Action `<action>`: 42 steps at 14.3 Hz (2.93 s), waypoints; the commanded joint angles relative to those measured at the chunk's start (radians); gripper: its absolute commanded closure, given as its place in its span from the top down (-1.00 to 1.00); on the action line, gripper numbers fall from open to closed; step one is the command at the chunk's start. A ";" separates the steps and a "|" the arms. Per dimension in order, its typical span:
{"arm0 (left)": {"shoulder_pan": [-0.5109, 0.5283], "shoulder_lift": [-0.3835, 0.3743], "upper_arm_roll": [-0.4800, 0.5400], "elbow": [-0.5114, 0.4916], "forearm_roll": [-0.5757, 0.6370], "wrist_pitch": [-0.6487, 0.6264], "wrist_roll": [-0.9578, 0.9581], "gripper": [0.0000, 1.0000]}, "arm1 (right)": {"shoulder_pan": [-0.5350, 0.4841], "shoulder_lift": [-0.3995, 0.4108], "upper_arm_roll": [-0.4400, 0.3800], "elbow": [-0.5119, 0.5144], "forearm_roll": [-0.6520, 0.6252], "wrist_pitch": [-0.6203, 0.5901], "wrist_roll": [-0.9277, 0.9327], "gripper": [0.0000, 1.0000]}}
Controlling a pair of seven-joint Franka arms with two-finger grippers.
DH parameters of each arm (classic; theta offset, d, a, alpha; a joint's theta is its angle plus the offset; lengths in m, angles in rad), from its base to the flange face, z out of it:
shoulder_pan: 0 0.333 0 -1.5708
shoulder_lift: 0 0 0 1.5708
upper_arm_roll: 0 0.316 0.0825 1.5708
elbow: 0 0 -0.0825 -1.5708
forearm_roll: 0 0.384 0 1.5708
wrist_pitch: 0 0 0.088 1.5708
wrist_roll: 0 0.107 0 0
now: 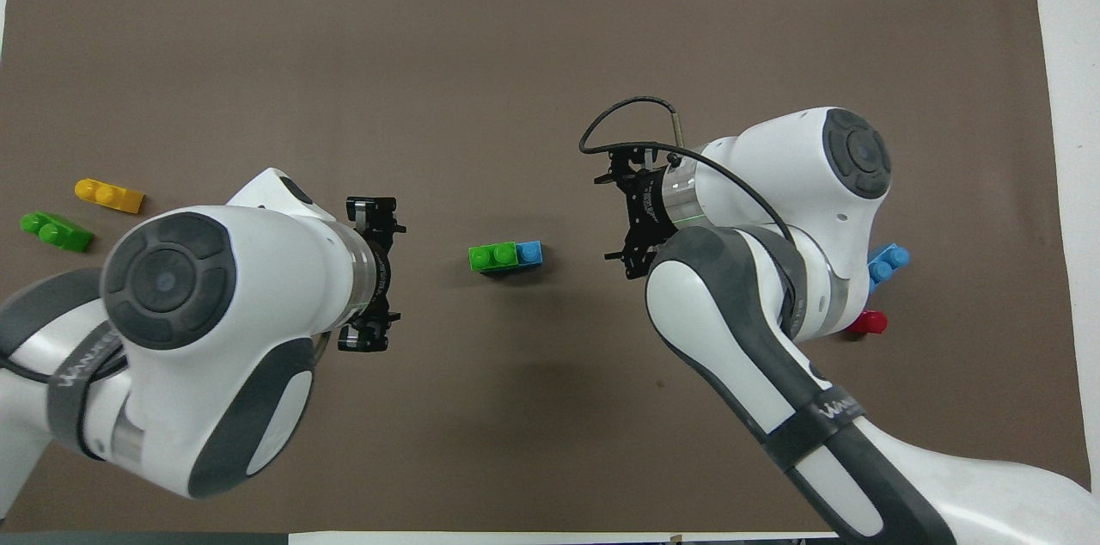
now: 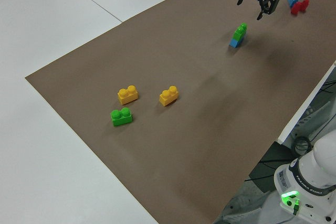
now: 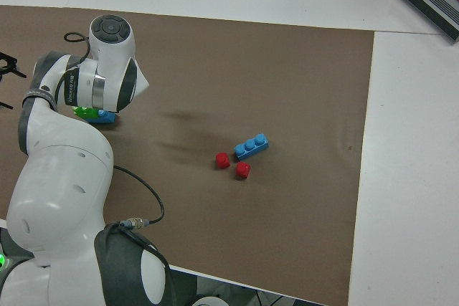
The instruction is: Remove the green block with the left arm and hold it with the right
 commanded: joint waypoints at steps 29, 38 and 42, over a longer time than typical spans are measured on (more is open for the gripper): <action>-0.100 0.329 0.017 0.056 0.100 0.302 -0.457 0.98 | 0.180 0.210 -0.003 -0.002 0.113 0.315 0.018 -1.00; -0.105 0.329 0.015 0.049 0.100 0.327 -0.377 -1.00 | 0.180 0.213 -0.003 -0.003 0.113 0.335 0.020 -1.00; -0.097 0.324 0.015 0.052 0.100 0.327 -0.376 -1.00 | 0.180 0.213 -0.003 -0.003 0.113 0.336 0.020 -1.00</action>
